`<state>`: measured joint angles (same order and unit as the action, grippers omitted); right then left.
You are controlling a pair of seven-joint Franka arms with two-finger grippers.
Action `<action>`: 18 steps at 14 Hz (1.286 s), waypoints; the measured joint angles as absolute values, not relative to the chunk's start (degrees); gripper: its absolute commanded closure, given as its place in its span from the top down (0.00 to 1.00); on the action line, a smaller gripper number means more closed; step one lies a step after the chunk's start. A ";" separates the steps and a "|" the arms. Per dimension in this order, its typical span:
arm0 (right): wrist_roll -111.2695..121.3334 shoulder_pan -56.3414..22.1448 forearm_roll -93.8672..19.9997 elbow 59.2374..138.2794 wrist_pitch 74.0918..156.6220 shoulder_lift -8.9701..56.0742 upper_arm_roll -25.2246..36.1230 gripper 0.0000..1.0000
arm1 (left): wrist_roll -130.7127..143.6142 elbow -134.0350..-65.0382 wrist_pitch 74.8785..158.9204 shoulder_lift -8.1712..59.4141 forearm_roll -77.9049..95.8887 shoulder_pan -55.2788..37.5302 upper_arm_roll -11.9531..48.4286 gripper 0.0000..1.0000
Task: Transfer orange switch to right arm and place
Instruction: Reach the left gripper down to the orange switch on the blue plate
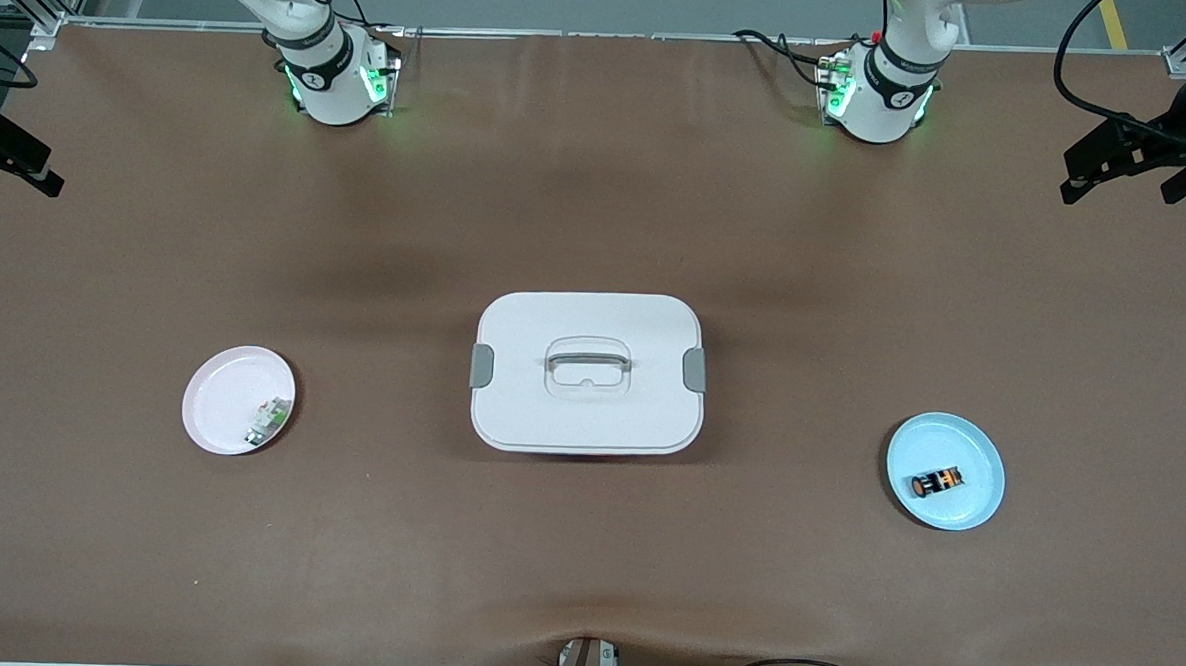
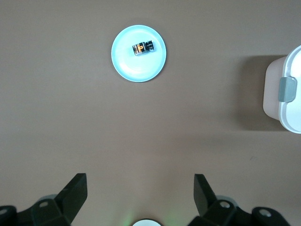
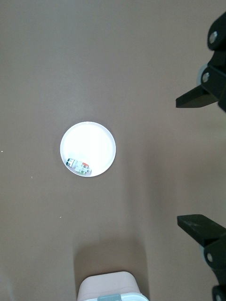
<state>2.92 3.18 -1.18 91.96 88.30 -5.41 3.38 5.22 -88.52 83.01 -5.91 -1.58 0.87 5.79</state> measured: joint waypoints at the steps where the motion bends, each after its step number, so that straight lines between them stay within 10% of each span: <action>1: 2.92 3.18 -1.18 91.96 88.30 -5.41 3.38 1.00 | 5.22 -88.52 83.01 -5.89 -1.58 0.88 5.78 1.00; 10: 2.92 3.19 -1.18 91.93 88.30 -5.41 3.39 1.00 | 5.22 -88.14 85.12 -0.32 -3.03 1.33 5.58 1.00; 18: 2.92 3.20 -1.18 91.88 88.30 -5.39 3.41 1.00 | 5.38 -97.67 105.50 4.01 -3.14 5.07 5.50 1.00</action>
